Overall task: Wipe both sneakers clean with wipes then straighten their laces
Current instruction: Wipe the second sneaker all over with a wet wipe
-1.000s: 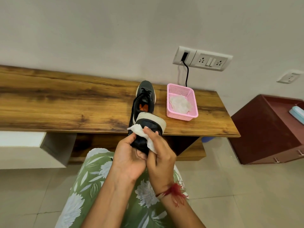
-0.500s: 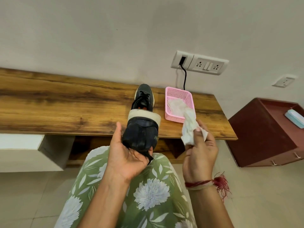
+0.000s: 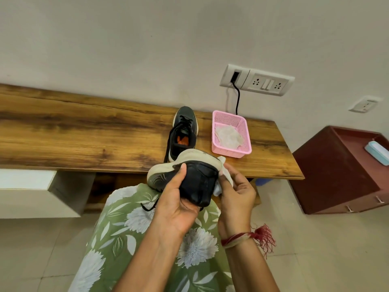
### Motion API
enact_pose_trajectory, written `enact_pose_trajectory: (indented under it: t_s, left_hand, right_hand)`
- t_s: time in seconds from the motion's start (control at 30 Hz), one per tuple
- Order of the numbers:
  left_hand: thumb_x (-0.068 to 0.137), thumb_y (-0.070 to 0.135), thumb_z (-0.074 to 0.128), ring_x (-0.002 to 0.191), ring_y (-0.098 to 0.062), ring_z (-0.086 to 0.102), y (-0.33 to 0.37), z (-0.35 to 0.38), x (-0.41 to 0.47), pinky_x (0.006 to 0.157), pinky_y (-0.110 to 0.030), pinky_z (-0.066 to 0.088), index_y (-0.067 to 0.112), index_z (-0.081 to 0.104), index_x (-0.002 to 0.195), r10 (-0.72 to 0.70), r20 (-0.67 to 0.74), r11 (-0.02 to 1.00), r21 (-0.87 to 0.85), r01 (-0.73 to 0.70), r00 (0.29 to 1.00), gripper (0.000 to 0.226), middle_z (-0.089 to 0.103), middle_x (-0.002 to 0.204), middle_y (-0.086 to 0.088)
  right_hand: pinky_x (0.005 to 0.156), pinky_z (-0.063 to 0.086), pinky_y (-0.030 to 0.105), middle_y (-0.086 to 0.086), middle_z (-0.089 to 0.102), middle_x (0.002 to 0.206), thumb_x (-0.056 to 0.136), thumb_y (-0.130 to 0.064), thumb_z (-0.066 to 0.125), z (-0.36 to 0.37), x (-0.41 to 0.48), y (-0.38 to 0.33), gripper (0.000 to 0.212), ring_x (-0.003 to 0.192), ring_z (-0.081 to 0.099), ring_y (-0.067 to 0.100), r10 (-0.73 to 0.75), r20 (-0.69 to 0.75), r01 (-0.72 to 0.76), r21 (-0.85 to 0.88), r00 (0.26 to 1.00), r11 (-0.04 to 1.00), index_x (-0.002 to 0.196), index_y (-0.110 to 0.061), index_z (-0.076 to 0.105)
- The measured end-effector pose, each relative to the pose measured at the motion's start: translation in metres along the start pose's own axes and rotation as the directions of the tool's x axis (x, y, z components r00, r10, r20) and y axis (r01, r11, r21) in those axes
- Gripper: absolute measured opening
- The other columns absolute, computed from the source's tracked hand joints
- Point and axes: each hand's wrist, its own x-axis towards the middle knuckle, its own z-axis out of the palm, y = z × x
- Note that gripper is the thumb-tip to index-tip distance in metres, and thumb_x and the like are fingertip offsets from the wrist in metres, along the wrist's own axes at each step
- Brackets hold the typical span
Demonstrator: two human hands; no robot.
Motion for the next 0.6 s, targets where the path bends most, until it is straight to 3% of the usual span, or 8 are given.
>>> enact_pose_trajectory:
  t_s: [0.1, 0.3, 0.5, 0.6]
  left_hand:
    - [0.090, 0.025, 0.061, 0.091, -0.027, 0.068, 0.000, 0.000, 0.001, 0.076, -0.038, 0.056, 0.007, 0.064, 0.107, 0.051, -0.012, 0.998, 0.027, -0.051, 0.999, 0.025, 0.073, 0.098, -0.015]
    - [0.089, 0.022, 0.062, 0.095, -0.025, 0.068, -0.004, 0.007, -0.003, 0.076, -0.037, 0.056, 0.010, 0.067, 0.105, 0.128, -0.001, 0.989, 0.071, -0.127, 0.992, 0.021, 0.072, 0.103, -0.014]
    - [0.083, 0.018, 0.069, 0.096, -0.025, 0.069, -0.011, 0.004, 0.001, 0.069, -0.031, 0.060, 0.006, 0.064, 0.116, 0.271, -0.073, 0.960, 0.100, -0.263, 0.960, 0.036, 0.071, 0.107, -0.014]
    - [0.080, 0.014, 0.073, 0.094, -0.027, 0.070, -0.010, 0.001, 0.004, 0.084, -0.038, 0.056, 0.002, 0.066, 0.111, 0.323, -0.131, 0.945, 0.104, -0.311, 0.937, 0.034, 0.072, 0.102, -0.016]
  right_hand:
    - [0.094, 0.049, 0.045, 0.007, 0.070, 0.105, 0.083, 0.006, 0.061, -0.001, -0.001, 0.000, 0.029, 0.103, 0.064, 0.021, -0.051, -0.031, 0.050, -0.021, 0.998, 0.999, 0.101, -0.016, 0.068]
    - [0.092, 0.051, 0.041, 0.005, 0.070, 0.107, 0.084, 0.005, 0.061, -0.004, -0.019, -0.006, 0.032, 0.103, 0.064, 0.016, -0.211, -0.083, 0.209, -0.027, 0.974, 0.978, 0.101, -0.021, 0.070]
    - [0.093, 0.049, 0.025, -0.011, 0.067, 0.107, 0.079, 0.015, 0.056, 0.004, -0.030, -0.010, 0.045, 0.103, 0.061, -0.002, -0.401, 0.057, 0.401, -0.255, 0.915, 0.880, 0.109, -0.016, 0.068]
    - [0.094, 0.047, 0.023, -0.002, 0.067, 0.114, 0.077, 0.007, 0.052, 0.011, -0.034, -0.005, 0.046, 0.108, 0.060, 0.002, -0.519, 0.190, 0.548, -0.411, 0.833, 0.729, 0.116, -0.013, 0.066]
